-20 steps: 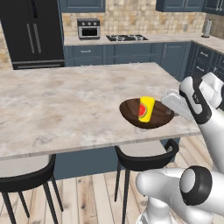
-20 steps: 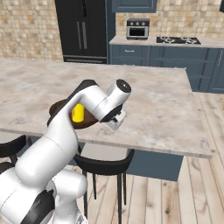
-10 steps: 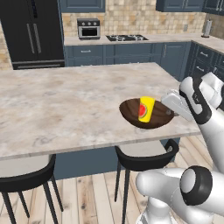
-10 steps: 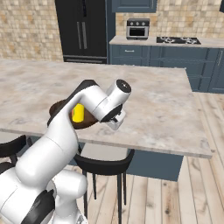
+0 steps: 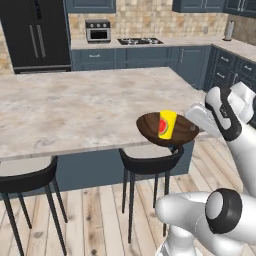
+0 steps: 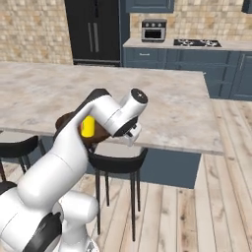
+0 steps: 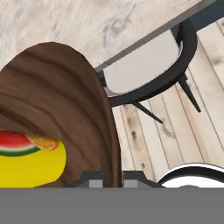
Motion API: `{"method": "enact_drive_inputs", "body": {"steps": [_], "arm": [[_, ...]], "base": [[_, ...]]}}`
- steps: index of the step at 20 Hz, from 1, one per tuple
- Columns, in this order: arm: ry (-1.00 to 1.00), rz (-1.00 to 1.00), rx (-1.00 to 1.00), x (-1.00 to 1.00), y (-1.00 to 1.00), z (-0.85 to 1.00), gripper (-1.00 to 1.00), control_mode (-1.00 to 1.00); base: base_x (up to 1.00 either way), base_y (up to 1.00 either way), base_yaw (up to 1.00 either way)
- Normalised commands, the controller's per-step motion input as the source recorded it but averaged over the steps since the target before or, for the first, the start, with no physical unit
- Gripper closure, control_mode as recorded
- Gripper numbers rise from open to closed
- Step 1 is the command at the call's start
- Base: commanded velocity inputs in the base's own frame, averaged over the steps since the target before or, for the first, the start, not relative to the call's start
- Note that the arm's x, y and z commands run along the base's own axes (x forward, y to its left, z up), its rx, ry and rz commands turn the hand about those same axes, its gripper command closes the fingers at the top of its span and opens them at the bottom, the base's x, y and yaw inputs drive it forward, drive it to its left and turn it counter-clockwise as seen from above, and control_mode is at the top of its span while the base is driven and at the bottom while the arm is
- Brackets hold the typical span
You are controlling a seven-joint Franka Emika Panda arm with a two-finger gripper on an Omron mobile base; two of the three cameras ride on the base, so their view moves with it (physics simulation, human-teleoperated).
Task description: Place the cup inside the bowl on the dining table and move the bowl to any counter.
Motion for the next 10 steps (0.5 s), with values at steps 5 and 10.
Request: {"method": "enact_drive_inputs", "body": {"steps": [5,10], "arm": [[0.00,0.00,0.00,0.00,0.00,0.00,1.00,1.00],[0.00,0.00,0.00,0.00,0.00,0.00,1.00,1.00]], "base": [[-0.04,-0.64,0.00],[0.00,-0.79,0.00]]}}
